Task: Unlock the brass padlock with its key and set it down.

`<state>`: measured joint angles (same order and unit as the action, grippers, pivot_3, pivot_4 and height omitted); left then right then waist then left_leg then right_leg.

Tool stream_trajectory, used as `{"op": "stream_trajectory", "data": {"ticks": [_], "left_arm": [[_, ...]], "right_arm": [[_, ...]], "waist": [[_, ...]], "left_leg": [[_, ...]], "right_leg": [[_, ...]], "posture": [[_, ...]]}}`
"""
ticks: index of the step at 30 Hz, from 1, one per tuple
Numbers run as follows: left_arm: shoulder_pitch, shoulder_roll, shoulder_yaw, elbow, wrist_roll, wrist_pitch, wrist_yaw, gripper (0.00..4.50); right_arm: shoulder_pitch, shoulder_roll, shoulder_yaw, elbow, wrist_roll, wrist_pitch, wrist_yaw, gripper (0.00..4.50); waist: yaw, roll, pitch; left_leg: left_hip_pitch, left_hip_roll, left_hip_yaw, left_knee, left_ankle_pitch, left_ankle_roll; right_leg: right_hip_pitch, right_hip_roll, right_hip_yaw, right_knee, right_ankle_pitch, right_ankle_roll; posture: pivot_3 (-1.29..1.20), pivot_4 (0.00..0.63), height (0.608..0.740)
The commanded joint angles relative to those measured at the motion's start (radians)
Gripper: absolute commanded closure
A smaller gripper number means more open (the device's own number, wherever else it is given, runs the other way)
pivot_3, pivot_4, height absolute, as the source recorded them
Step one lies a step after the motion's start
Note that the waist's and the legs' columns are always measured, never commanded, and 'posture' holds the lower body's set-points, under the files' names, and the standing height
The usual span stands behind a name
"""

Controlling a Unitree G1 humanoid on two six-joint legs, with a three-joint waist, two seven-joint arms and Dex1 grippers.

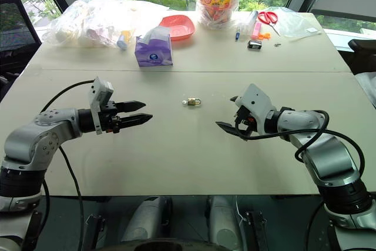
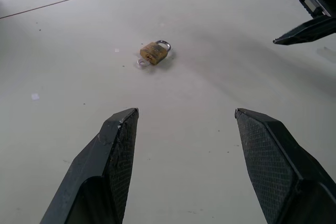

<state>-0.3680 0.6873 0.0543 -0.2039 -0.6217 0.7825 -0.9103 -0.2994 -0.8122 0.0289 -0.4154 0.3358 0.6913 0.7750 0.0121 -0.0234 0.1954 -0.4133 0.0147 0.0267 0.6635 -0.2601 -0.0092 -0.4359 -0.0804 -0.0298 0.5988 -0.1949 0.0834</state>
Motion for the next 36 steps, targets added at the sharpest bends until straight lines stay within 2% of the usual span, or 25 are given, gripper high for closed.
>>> {"op": "stream_trajectory", "data": {"ticks": [1,3,6,9,14,26,27,29,33,34,36], "left_arm": [[-0.018,0.016,0.012,-0.030,-0.008,-0.006,-0.010,1.48],[-0.033,0.029,0.008,-0.016,0.003,-0.019,-0.027,1.48],[-0.070,0.098,-0.032,0.028,0.046,-0.054,-0.112,1.48],[-0.096,0.162,-0.067,0.057,0.079,-0.088,-0.192,1.48],[-0.105,0.194,-0.052,0.068,0.090,-0.105,-0.223,1.48],[0.047,0.155,0.028,-0.082,0.035,-0.052,-0.112,1.48],[0.051,0.153,0.028,-0.086,0.034,-0.052,-0.108,1.43],[0.054,0.151,0.026,-0.088,0.033,-0.053,-0.101,1.43],[0.042,0.137,0.022,-0.059,0.034,-0.064,-0.095,1.43],[0.037,0.130,0.022,-0.049,0.033,-0.068,-0.094,1.43],[0.009,0.098,0.022,-0.007,0.032,-0.073,-0.080,1.43]], "right_arm": [[-0.030,0.004,0.004,-0.001,0.002,0.004,0.008,0.00],[-0.070,0.023,0.036,0.027,-0.003,0.002,0.015,0.00],[-0.219,0.086,0.149,0.166,-0.068,-0.008,0.023,0.00],[-0.371,0.162,0.256,0.351,-0.145,-0.060,0.050,0.00],[-0.554,0.283,0.368,0.680,-0.248,-0.186,0.122,0.00],[-0.733,0.465,0.400,1.182,-0.379,-0.429,0.219,0.00],[-0.744,0.478,0.397,1.219,-0.385,-0.453,0.226,0.55],[-0.764,0.499,0.396,1.286,-0.401,-0.494,0.233,1.32],[-0.775,0.511,0.385,1.342,-0.423,-0.539,0.243,3.50],[-0.774,0.511,0.380,1.346,-0.428,-0.546,0.236,3.83],[-0.758,0.492,0.362,1.302,-0.435,-0.593,0.211,3.80]], "waist": [[0.000,0.000,0.000],[-0.002,0.000,0.000],[-0.014,0.000,0.000],[-0.024,0.000,0.000],[-0.027,0.000,0.000],[-0.031,0.000,0.000],[-0.033,0.000,0.000],[-0.034,0.000,0.000],[-0.033,0.000,0.000],[-0.033,0.001,0.000],[-0.031,0.001,0.000]], "left_leg": [[0.000,0.000,0.000,0.000,0.000,0.000],[0.000,0.000,0.000,0.000,0.000,0.000],[0.002,0.000,0.001,0.001,0.000,0.000],[0.003,0.001,0.000,0.001,0.000,0.000],[0.002,0.001,0.001,0.001,0.000,0.000],[0.004,0.001,0.001,0.001,0.000,0.000],[0.005,0.001,0.001,0.001,0.000,0.000],[0.006,0.001,0.001,0.001,0.001,-0.001],[0.008,0.001,0.001,0.001,0.002,-0.002],[0.009,0.001,0.001,0.001,0.002,-0.003],[0.009,0.001,0.001,0.001,0.002,-0.003]], "right_leg": [[0.000,0.000,0.000,0.000,0.000,0.000],[0.000,0.000,0.000,0.000,0.000,0.000],[0.001,0.001,0.000,0.001,0.001,-0.001],[0.001,0.002,0.000,0.002,0.001,-0.002],[0.000,0.002,0.000,0.002,0.002,-0.002],[0.001,0.001,0.001,0.004,0.003,0.000],[0.002,0.001,0.001,0.005,0.002,-0.001],[0.002,0.002,0.001,0.007,0.002,-0.002],[0.001,0.002,0.001,0.013,0.002,-0.002],[0.002,0.002,0.001,0.014,0.002,-0.002],[0.002,0.002,0.001,0.014,0.002,-0.002]], "posture": [[0.00,0.150,0.740],[0.00,0.150,0.740],[0.00,0.150,0.740],[0.00,0.150,0.740],[0.00,0.150,0.740],[0.00,0.150,0.740],[0.00,0.150,0.740],[0.00,0.150,0.740],[0.00,0.150,0.740],[0.00,0.150,0.740],[0.00,0.150,0.740]]}}
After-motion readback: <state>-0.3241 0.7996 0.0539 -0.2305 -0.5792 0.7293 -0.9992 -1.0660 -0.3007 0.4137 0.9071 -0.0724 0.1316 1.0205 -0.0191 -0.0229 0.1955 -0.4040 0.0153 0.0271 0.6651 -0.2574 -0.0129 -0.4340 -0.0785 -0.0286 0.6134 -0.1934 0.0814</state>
